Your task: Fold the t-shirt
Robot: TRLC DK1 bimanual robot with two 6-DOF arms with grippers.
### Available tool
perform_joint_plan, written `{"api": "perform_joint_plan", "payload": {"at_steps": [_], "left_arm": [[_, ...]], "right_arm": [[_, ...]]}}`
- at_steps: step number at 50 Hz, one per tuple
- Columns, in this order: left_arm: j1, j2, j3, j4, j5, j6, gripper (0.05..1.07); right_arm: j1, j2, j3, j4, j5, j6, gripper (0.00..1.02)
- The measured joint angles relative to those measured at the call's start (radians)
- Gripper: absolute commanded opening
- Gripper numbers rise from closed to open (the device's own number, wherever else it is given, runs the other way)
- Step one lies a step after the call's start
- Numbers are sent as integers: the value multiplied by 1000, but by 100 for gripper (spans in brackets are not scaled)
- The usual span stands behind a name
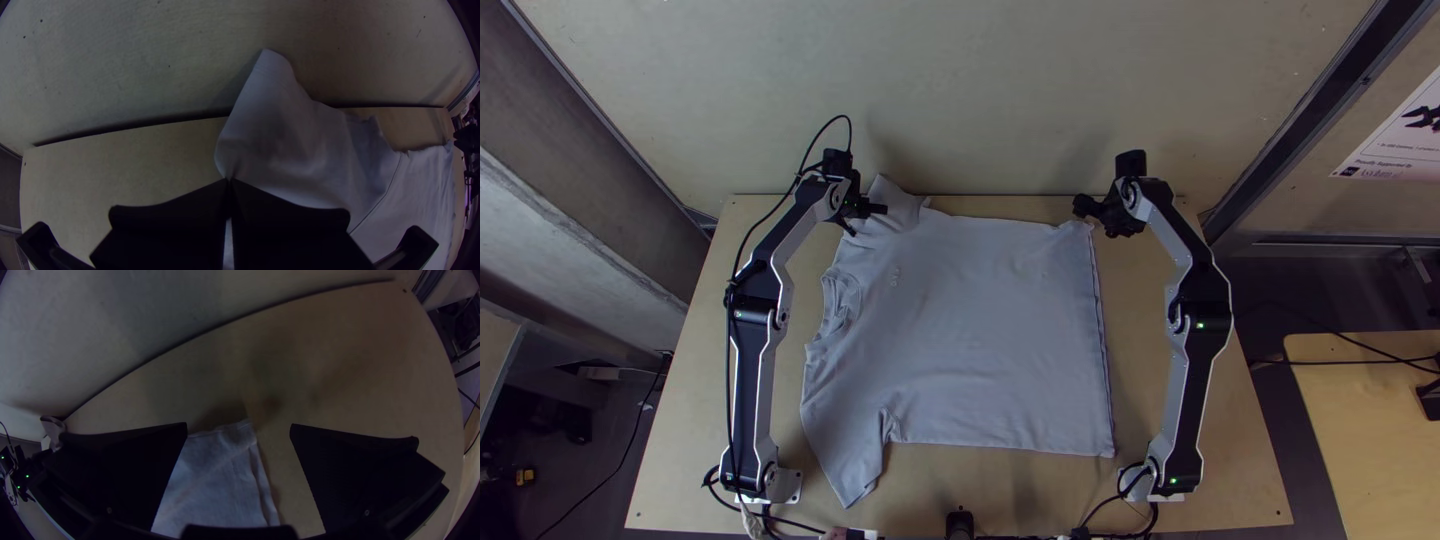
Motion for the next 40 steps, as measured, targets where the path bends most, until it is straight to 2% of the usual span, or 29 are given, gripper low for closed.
{"api": "perform_joint_plan", "payload": {"at_steps": [8, 11, 13, 18, 23, 40], "left_arm": [[5, 0, 0, 0, 0, 0, 8], [8, 0, 0, 0, 1, 0, 8], [10, 0, 0, 0, 1, 0, 8], [13, 0, 0, 0, 1, 0, 8], [13, 0, 0, -1, 1, 0, 8], [18, -28, -4, 2, 6, -47, 8]], "right_arm": [[11, 49, 44, -40, 0, 10, 81], [14, 64, 71, -66, 0, 18, 73], [18, 71, 85, -80, 0, 21, 64], [28, 81, 101, -96, 0, 23, 27], [35, 88, 109, -103, 0, 24, 2], [37, 106, 168, -106, 12, 24, 2]]}}
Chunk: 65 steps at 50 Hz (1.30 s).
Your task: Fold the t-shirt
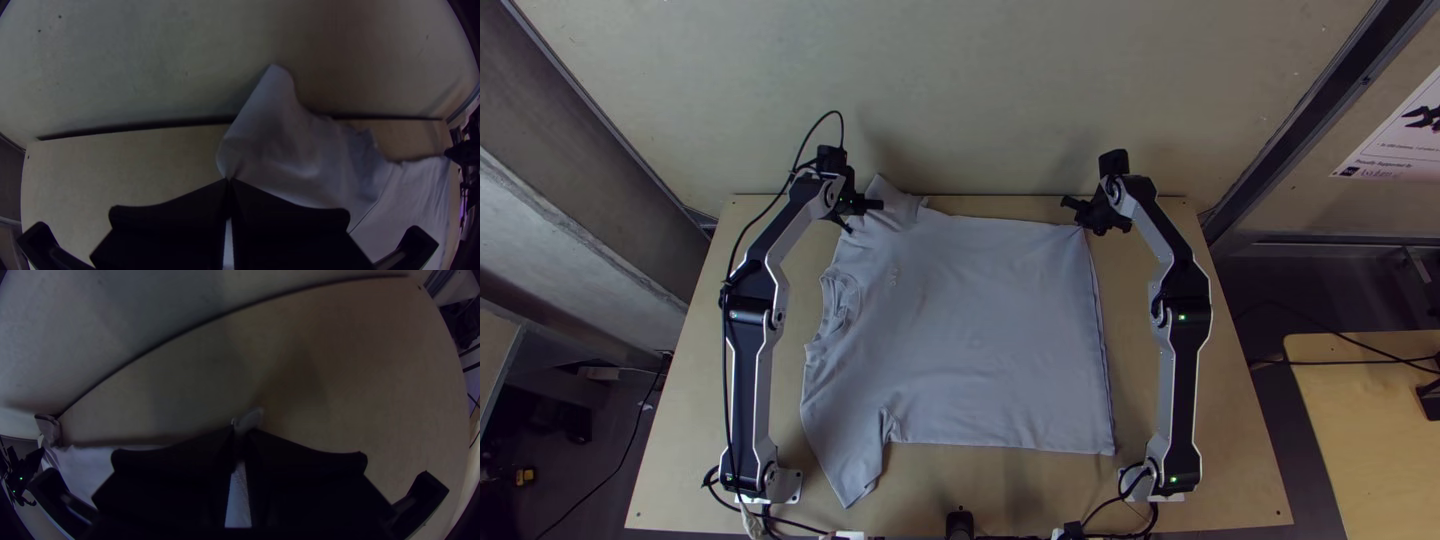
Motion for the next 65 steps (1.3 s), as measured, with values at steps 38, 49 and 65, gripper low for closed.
{"api": "perform_joint_plan", "payload": {"at_steps": [38, 49, 65], "left_arm": [[114, -146, -138, 46, 93, -66, 8], [114, -320, -356, 123, 117, -65, 8], [114, -475, -588, 168, 134, -62, 8]], "right_arm": [[32, 15, 85, 69, 4, -31, 2], [40, 6, 84, 8, 7, -54, 2], [40, -88, 9, -53, 26, -60, 2]]}}
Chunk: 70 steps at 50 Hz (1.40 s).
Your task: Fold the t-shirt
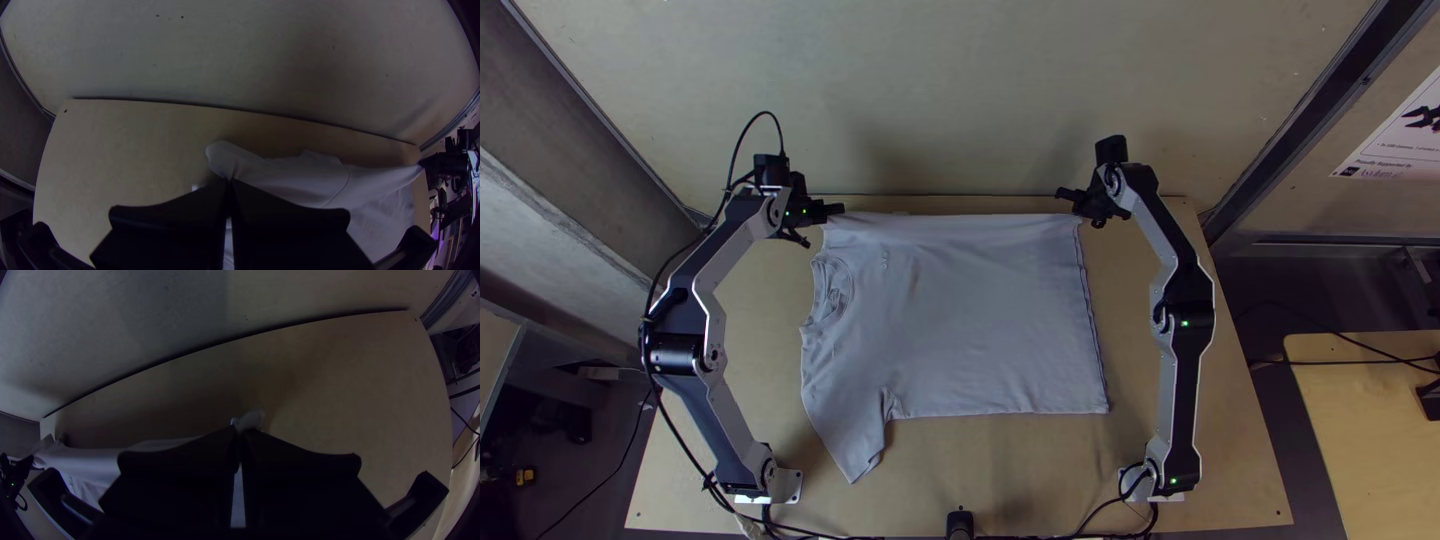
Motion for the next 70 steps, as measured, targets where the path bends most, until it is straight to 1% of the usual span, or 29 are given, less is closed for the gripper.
{"api": "perform_joint_plan", "payload": {"at_steps": [14, 21, 31, 42, 54, 56, 57, 59, 60, 61, 63, 64, 65, 66, 67, 69, 70], "left_arm": [[19, -113, -188, 51, 4, 8, 8], [21, -166, -268, 70, 4, 9, 8], [21, -247, -383, 93, 5, 8, 8], [19, -328, -503, 119, 8, 8, 8], [18, -369, -629, 177, 7, 13, 8], [18, -369, -647, 181, 7, 13, 10], [18, -369, -657, 185, 7, 13, 15], [17, -369, -674, 193, 7, 13, 36], [16, -369, -682, 193, 7, 13, 46], [15, -369, -687, 194, 7, 13, 55], [13, -369, -694, 193, 6, 13, 68], [12, -369, -695, 192, 6, 13, 76], [12, -369, -697, 192, 3, 13, 86], [12, -369, -697, 190, 3, 15, 96], [12, -369, -697, 185, 2, 15, 101], [12, -369, -697, 169, 2, 16, 102], [12, -369, -697, 154, 3, 16, 102]], "right_arm": [[19, -119, -160, 0, 16, 0, 2], [26, -179, -260, 3, 26, -15, 2], [32, -265, -390, 20, 42, -16, 2], [36, -357, -543, 73, 43, -19, 2], [62, -406, -692, 139, 73, -19, 2], [65, -407, -707, 147, 77, -19, 3], [66, -407, -715, 150, 77, -19, 7], [67, -407, -728, 154, 77, -19, 22], [68, -407, -734, 155, 77, -19, 35], [68, -407, -739, 156, 77, -19, 47], [68, -407, -745, 158, 77, -19, 77], [68, -407, -749, 159, 80, -19, 88], [67, -407, -750, 159, 82, -18, 93], [67, -407, -751, 158, 85, -18, 94], [65, -407, -752, 158, 88, -17, 95], [62, -408, -752, 155, 89, -15, 95], [61, -408, -752, 152, 92, -15, 98]]}}
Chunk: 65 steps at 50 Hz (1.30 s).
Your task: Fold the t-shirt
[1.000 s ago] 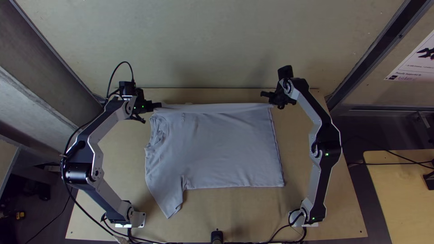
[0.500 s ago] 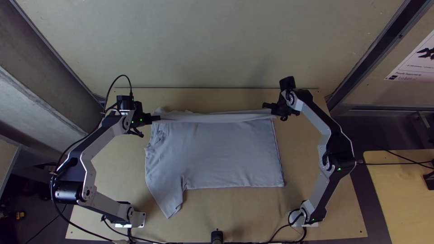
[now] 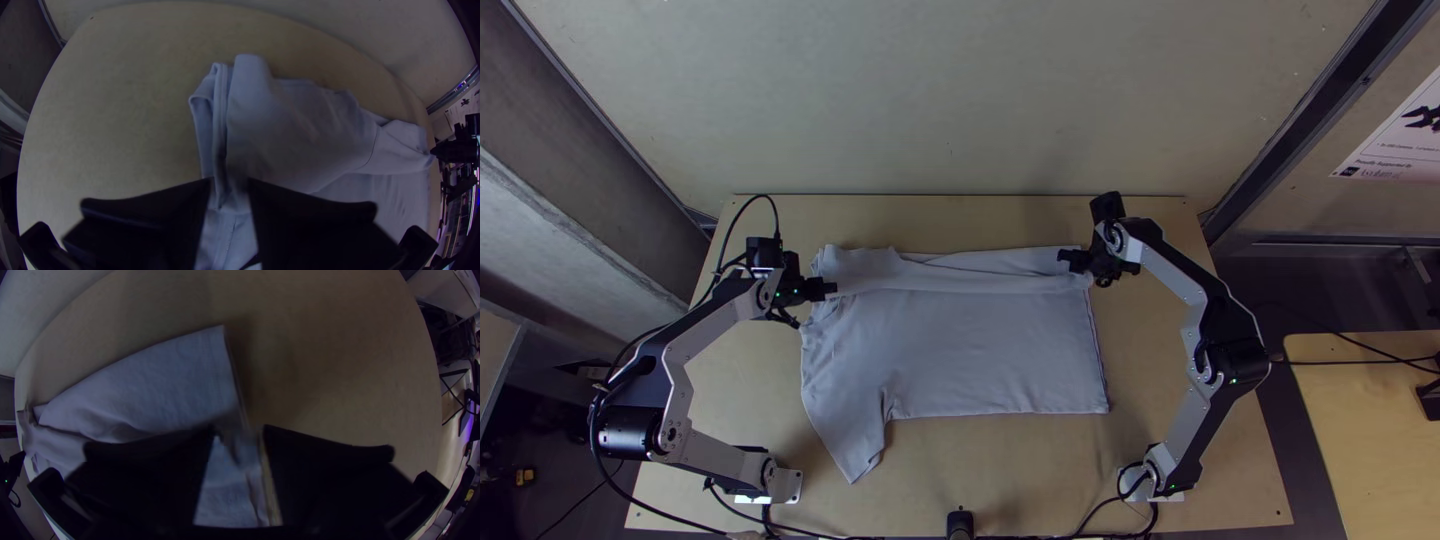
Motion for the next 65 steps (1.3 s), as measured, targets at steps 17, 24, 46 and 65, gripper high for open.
{"api": "perform_joint_plan", "payload": {"at_steps": [17, 24, 46, 65], "left_arm": [[0, -160, 4, -183, 28, 35, 102], [0, -253, 20, -306, 62, 50, 102], [-148, -571, -63, -666, 87, 39, 102], [-358, -647, -209, -877, 87, -221, 102]], "right_arm": [[-16, -203, -47, -10, 3, 0, 98], [-25, -306, -77, -28, 4, 0, 98], [-76, -539, -140, -219, 8, 0, 98], [-76, -647, -229, -280, 7, 126, 98]]}}
